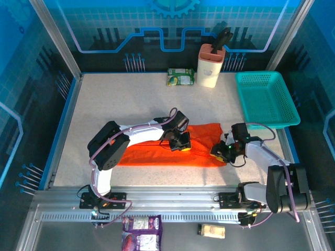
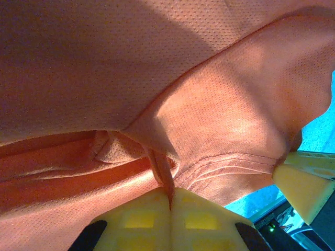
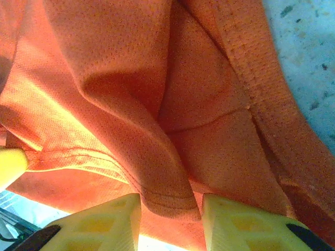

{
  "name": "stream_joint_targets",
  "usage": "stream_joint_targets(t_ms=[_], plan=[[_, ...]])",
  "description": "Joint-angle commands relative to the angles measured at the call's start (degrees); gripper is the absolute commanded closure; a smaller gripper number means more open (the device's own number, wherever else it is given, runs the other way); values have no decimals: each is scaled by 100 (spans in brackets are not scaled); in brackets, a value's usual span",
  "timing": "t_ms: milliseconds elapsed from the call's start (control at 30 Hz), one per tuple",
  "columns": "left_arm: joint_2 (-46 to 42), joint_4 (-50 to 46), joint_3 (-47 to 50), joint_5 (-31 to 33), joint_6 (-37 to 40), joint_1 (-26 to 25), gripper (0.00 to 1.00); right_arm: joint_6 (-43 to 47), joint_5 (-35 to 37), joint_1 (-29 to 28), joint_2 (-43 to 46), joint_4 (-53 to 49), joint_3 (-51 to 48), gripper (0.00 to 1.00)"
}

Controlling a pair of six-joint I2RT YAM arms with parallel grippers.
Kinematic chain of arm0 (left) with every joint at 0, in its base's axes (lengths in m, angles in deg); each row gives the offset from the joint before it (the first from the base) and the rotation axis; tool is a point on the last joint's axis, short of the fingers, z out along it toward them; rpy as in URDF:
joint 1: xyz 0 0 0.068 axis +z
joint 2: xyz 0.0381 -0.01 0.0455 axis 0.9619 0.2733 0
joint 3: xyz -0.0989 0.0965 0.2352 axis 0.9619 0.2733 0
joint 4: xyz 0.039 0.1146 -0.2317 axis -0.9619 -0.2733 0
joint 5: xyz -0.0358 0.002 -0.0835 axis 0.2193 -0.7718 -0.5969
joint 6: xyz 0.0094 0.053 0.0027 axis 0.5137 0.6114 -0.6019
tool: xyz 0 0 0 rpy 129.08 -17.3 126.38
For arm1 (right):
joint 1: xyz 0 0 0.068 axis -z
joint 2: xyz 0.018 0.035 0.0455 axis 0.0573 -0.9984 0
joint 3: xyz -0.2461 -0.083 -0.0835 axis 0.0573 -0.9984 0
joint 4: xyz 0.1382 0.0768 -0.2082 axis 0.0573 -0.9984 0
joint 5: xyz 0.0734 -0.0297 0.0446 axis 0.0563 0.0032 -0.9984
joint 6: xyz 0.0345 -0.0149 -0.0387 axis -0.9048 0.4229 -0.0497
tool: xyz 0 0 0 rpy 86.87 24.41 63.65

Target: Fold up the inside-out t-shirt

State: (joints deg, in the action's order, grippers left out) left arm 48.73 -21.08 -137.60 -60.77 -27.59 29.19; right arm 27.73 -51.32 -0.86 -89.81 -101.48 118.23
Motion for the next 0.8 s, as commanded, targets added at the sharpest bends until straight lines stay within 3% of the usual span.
stream_joint_targets(t_ms=[0,100,300,500,767], plan=[[-48,-111,-175,-57,-7,9,97,-58,-106,-64,-102,152,-71,63],[-66,-125,-196,-57,-2,14,97,-53,-97,-68,-122,161,-80,66],[-271,-142,-197,-16,-1,25,97,-97,-49,-74,444,-185,63,99],[-603,-302,-133,83,70,108,97,-227,-34,-246,1120,-807,334,100],[-849,-285,26,103,84,236,97,-825,244,-1074,1470,-1102,421,100]])
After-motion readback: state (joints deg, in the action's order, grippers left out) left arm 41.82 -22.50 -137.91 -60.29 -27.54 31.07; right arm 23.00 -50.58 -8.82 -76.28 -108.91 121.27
